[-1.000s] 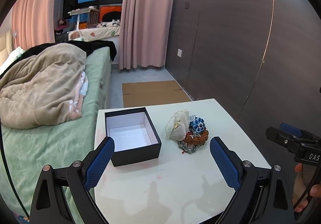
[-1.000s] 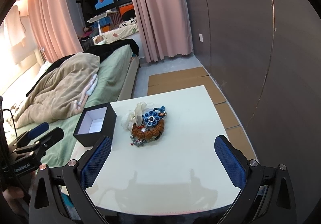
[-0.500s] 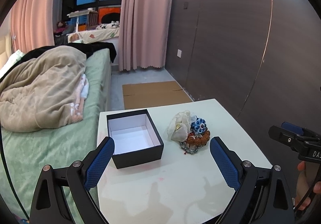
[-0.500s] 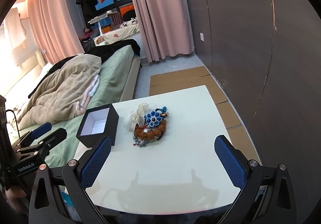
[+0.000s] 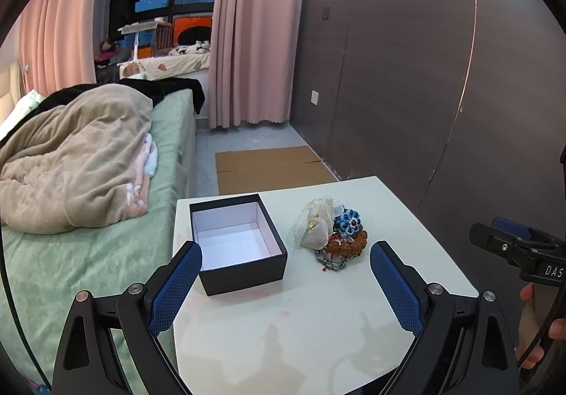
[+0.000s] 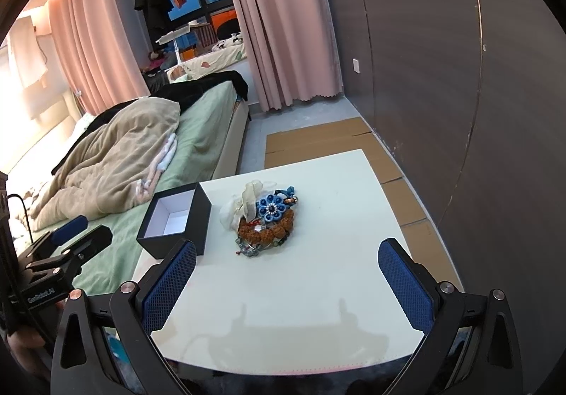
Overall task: Organize jewelry
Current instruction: 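Move the left tool to the white cloth pouch and close on it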
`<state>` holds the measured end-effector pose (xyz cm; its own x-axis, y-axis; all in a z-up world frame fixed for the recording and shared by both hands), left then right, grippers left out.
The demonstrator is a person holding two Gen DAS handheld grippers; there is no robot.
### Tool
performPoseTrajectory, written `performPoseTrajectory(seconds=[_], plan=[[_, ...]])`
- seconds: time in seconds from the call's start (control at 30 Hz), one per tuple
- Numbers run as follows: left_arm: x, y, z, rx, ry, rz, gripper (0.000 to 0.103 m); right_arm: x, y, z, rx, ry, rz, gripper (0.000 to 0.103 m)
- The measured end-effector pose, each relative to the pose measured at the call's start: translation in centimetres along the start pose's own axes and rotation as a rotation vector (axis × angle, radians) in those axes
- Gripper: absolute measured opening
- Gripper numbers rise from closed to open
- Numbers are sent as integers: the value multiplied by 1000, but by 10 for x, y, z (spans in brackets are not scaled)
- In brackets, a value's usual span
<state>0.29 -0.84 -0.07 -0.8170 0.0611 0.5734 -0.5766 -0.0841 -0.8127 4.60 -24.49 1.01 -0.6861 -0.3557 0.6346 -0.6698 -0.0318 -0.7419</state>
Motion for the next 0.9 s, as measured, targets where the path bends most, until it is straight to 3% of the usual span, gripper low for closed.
performPoseTrajectory(seconds=[0.83, 0.9], plan=[[-16, -10, 12, 5, 27, -2, 96, -8, -7, 10, -57, -64, -3, 103], [-20, -11, 12, -1, 36, -3, 92, -11, -10, 13, -72, -75, -4, 103]])
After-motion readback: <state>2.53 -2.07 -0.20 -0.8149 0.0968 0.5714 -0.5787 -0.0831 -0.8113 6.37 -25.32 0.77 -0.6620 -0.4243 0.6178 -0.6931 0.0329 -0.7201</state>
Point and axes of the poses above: each gripper's, at about its wrist camera, not at the fingertips, and x roughly against the way its jaws point, z to its right, y to its underside, the point moved 1 cm from there along -x, roughly the way its jaws point, and after that the axes turned 1 degree about -z, right-handed, at the moved point
